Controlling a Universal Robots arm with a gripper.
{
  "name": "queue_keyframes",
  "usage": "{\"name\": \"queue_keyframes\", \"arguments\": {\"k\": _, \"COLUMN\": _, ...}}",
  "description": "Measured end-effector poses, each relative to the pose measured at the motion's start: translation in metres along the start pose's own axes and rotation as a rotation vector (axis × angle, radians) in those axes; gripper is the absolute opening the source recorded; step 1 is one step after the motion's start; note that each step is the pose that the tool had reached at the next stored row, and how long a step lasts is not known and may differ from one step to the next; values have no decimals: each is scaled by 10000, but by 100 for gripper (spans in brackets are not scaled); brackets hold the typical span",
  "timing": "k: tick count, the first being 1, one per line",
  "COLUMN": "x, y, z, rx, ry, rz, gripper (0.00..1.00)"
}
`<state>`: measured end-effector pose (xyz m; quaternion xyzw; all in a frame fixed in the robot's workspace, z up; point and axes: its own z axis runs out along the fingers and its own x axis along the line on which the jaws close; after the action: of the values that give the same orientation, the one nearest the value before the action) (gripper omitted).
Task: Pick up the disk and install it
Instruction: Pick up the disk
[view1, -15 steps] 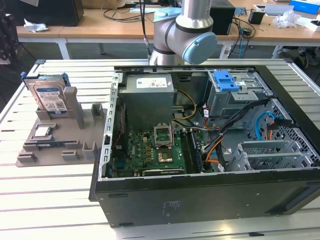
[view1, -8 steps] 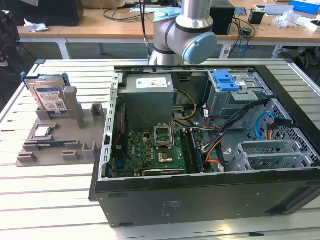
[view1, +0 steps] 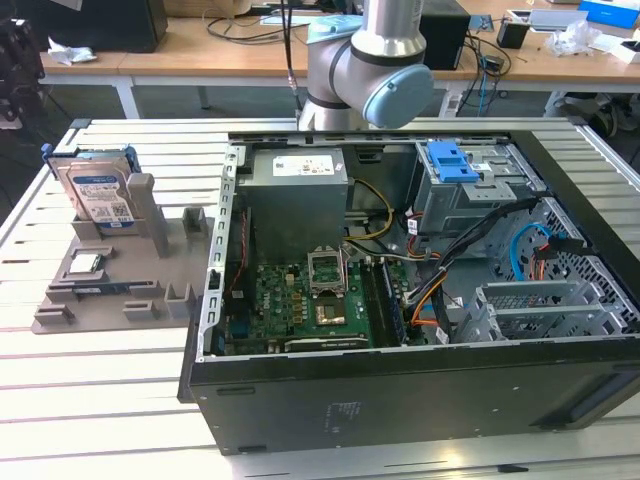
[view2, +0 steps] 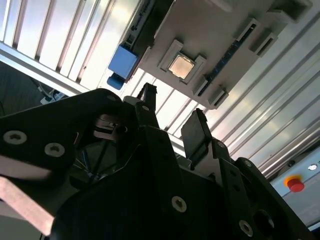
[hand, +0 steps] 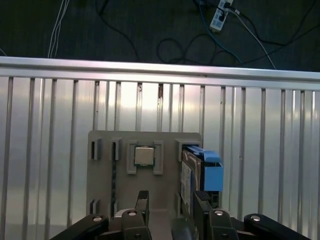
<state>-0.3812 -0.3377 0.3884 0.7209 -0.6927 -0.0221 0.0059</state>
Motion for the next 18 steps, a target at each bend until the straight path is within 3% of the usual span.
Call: {"name": "queue_keyframes", "arguments": {"k": 18, "x": -75, "y": -15, "z": 28, "rx": -1, "ry": 0, "rz": -2, "gripper": 48}}
